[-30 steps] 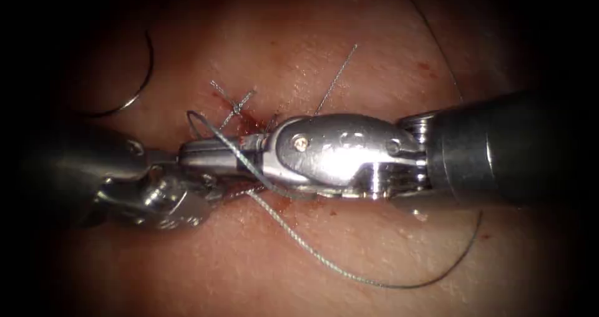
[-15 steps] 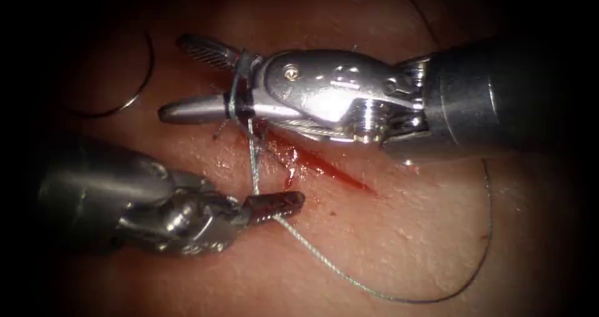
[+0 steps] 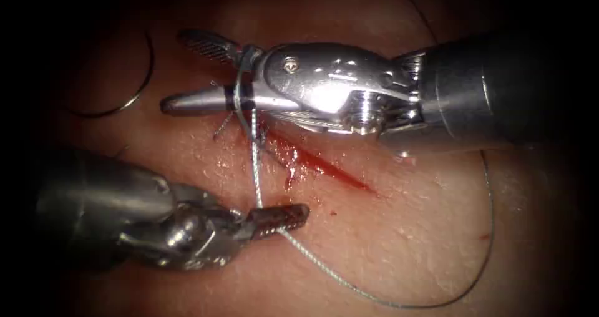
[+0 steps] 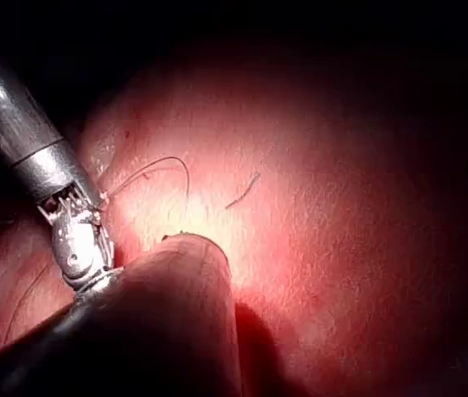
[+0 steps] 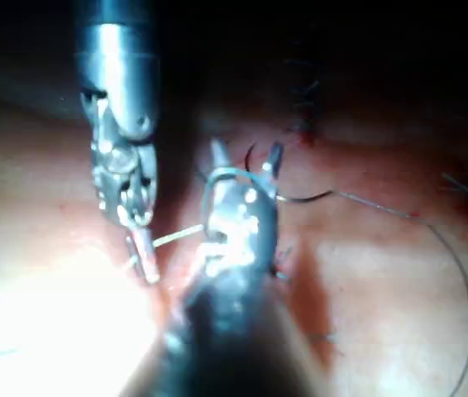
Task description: Wound Closure
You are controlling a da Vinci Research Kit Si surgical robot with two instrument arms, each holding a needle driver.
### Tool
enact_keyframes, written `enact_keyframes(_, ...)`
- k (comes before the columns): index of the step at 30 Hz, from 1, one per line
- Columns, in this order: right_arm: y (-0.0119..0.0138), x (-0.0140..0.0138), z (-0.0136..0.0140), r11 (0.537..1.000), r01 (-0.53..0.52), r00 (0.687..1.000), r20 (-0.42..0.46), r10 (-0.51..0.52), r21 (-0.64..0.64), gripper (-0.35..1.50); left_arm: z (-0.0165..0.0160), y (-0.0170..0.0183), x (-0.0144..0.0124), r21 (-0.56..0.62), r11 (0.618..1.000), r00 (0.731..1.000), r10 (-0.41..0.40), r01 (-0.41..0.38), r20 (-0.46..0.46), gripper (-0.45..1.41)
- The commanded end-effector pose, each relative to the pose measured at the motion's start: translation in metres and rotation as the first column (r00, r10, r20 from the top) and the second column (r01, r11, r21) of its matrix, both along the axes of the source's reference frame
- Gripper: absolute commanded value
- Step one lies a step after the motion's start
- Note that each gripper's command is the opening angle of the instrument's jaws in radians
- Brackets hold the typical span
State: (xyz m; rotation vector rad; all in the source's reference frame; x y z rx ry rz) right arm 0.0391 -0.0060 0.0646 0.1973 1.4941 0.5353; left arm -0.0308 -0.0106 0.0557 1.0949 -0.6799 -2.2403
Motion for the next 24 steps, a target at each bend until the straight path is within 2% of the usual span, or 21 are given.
enact_keyframes(1, -0.0006, 0.0001, 0.0012, 1.0, 0.004, 1.0, 0.022, -0.004, 0.0, 0.73, 0.0003, -0.0004, -0.0004, 0.003, 1.0, 1.0, 0.003, -0.003, 0.002, -0.45)
enact_keyframes(8, -0.0008, -0.0017, 0.0038, 1.0, 0.011, 0.996, 0.084, -0.009, -0.023, 0.73, -0.0009, -0.0011, 0.0006, 0.008, 1.0, 1.0, 0.012, -0.012, 0.009, -0.45)
enact_keyframes(16, -0.0037, -0.0024, 0.007, 0.997, 0.057, 0.983, 0.179, -0.047, -0.051, 0.73, -0.0028, -0.0005, 0.0024, 0.01, 1.0, 1.0, 0.006, -0.006, -0.005, -0.45)
enact_keyframes(24, -0.0052, -0.002, 0.0073, 0.996, 0.067, 0.977, 0.207, -0.054, -0.055, 0.73, -0.004, 0.0011, 0.0036, 0.007, 1.0, 1.0, 0.001, -0.001, -0.022, -0.45)
